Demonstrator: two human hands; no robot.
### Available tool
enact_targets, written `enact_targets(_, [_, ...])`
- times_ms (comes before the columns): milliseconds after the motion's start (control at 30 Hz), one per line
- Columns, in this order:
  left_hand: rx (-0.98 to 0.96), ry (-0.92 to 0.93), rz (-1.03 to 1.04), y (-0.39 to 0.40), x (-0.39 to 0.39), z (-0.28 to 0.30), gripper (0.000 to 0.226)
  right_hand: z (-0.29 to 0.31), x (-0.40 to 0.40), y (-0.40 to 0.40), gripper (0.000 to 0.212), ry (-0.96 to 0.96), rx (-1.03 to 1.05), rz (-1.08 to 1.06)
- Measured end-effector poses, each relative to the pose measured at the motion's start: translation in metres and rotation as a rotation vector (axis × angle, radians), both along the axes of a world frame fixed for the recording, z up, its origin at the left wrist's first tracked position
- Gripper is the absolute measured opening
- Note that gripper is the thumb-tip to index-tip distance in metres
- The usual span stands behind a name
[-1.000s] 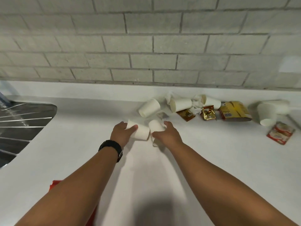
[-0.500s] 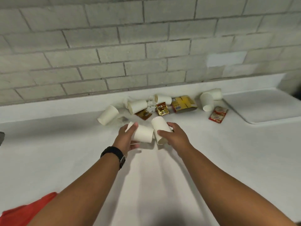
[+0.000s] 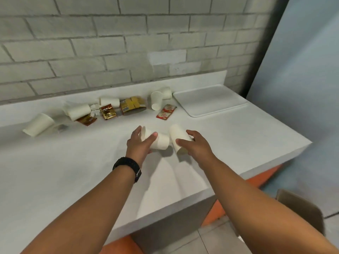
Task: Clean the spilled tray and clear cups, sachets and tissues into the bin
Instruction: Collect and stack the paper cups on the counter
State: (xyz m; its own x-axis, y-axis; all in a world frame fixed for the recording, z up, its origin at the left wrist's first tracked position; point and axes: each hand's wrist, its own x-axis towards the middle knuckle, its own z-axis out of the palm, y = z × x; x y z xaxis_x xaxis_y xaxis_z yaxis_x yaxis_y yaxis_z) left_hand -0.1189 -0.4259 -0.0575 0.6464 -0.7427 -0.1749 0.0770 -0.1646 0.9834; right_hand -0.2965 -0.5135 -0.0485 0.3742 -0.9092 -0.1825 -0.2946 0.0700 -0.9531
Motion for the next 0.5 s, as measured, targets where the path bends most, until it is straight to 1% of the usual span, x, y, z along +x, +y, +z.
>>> enact_targets(100, [-0.001,-0.016,-0.046,-0.012,-0.044,-0.003,0.093,-0.002,-0.044,-0.012,0.065,-0.025,0.008,-0.045])
enact_targets(167, [0.017,-0.042,-0.099,-0.025,-0.071,-0.004,0.096,-0.006,-0.071,-0.022,0.064,-0.051,0.029,-0.090])
enact_targets(300, [0.037,-0.169,-0.212,-0.055,-0.115,0.000,0.083,-0.011,-0.113,-0.034,0.062,-0.116,0.051,-0.204])
enact_targets(367, [0.050,-0.240,-0.309,-0.079,-0.142,0.004,0.078,-0.016,-0.142,-0.043,0.060,-0.151,0.052,-0.302])
enact_targets(500, [0.019,-0.302,-0.475,-0.113,-0.196,0.011,0.073,-0.026,-0.203,-0.056,0.061,-0.226,0.060,-0.473])
